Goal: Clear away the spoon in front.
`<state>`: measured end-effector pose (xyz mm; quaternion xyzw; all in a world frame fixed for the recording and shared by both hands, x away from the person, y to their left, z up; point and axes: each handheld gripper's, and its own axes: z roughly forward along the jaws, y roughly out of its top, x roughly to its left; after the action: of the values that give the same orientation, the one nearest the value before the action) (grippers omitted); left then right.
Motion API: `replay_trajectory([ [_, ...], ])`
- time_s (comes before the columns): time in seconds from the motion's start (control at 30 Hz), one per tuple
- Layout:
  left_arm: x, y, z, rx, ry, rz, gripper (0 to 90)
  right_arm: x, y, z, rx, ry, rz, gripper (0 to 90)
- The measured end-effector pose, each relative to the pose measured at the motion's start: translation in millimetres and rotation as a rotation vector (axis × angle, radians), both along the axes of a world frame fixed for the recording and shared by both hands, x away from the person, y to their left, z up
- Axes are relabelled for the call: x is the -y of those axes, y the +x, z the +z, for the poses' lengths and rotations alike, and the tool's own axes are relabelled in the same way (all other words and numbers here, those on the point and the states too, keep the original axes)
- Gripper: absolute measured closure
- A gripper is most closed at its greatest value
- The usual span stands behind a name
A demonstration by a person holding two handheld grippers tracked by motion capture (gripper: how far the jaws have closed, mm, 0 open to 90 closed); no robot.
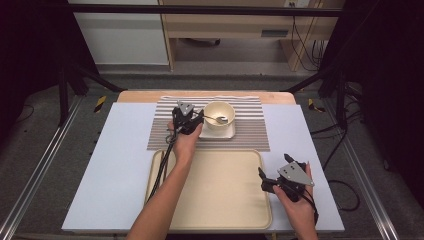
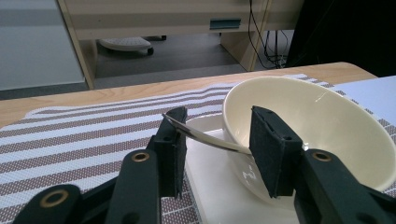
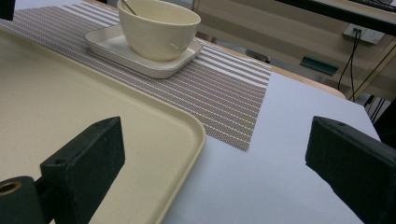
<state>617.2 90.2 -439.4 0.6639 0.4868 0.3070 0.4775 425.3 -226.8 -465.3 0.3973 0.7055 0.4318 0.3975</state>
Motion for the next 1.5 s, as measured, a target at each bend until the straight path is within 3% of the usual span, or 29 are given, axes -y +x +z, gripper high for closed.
replay_trajectory([
  [0.8,-1.0,2.8,-3.4,0.000,-0.011,-0.006,63.6,-1.3,0.1,-0.8,-0.006,-0.006,0.007,4.9],
  [1.1,-1.9,2.5,-2.4,0.000,-0.036,-0.013,68.7,-1.5,0.2,-1.1,-0.006,-0.008,0.007,4.9],
  [1.5,2.1,-6.4,9.1,0.056,-0.071,-0.066,80.7,-2.5,0.0,-1.2,-0.010,-0.012,0.012,4.9],
])
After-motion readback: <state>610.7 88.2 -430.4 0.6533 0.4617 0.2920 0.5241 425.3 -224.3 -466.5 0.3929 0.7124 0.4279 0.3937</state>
